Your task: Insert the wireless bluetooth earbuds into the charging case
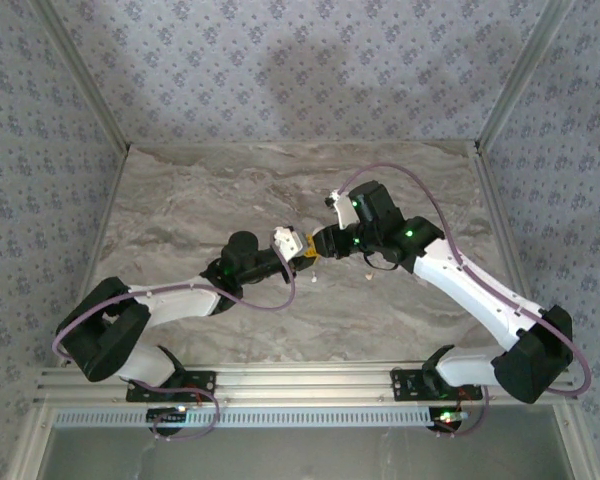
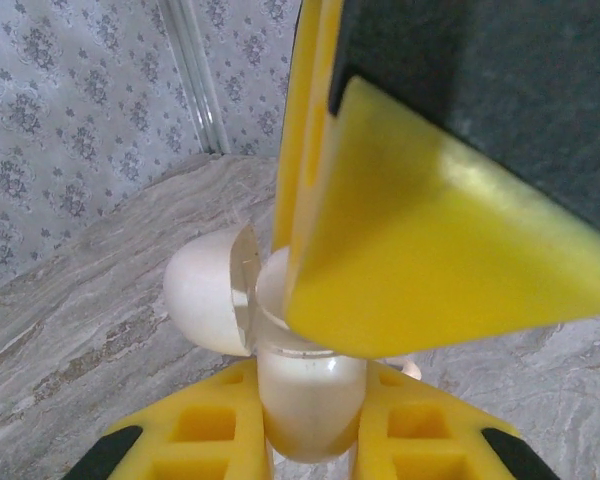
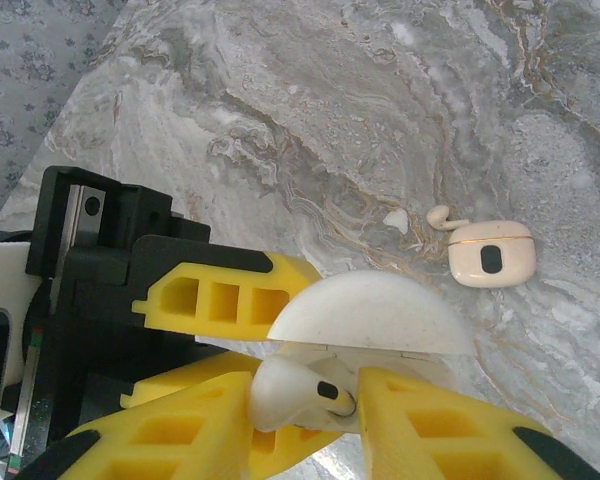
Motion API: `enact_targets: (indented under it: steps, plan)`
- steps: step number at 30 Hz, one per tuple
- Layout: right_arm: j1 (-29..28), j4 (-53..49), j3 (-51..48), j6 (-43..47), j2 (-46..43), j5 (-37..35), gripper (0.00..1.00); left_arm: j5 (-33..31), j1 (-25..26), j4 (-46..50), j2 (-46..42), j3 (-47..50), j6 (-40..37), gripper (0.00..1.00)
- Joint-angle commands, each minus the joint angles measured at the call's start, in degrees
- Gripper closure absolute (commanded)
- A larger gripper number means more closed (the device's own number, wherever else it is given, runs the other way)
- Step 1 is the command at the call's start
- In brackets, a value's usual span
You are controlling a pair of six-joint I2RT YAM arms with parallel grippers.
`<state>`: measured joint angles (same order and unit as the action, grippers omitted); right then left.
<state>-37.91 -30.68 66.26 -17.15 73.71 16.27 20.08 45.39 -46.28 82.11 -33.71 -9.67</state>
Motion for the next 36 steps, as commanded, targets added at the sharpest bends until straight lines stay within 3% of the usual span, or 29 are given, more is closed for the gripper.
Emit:
enact_targets:
  steps: [1,10,22,36]
  plan:
    - [0.41,-0.33,0.53,0.56,-0.69,0.77,0.68,0.04,-0.18,-1.09,-2.08,-1.0,-0.96,0.89]
    - [2.49,3.21,-3.04,-0.03,-3.03,4.34,0.7,0.01,-0.34,-3.26,-2.38,-0.21,0.0,0.89]
    - [3.11,4.56,-3.77,0.54,-5.73,4.65,0.61,0.23,-0.41,-3.47,-2.39,-0.34,0.52,0.89]
    - [8.58,12.71,-12.76,4.82,-17.85,12.73,0.59,5.76,-1.01,-3.74,-3.2,0.62,0.77,0.89]
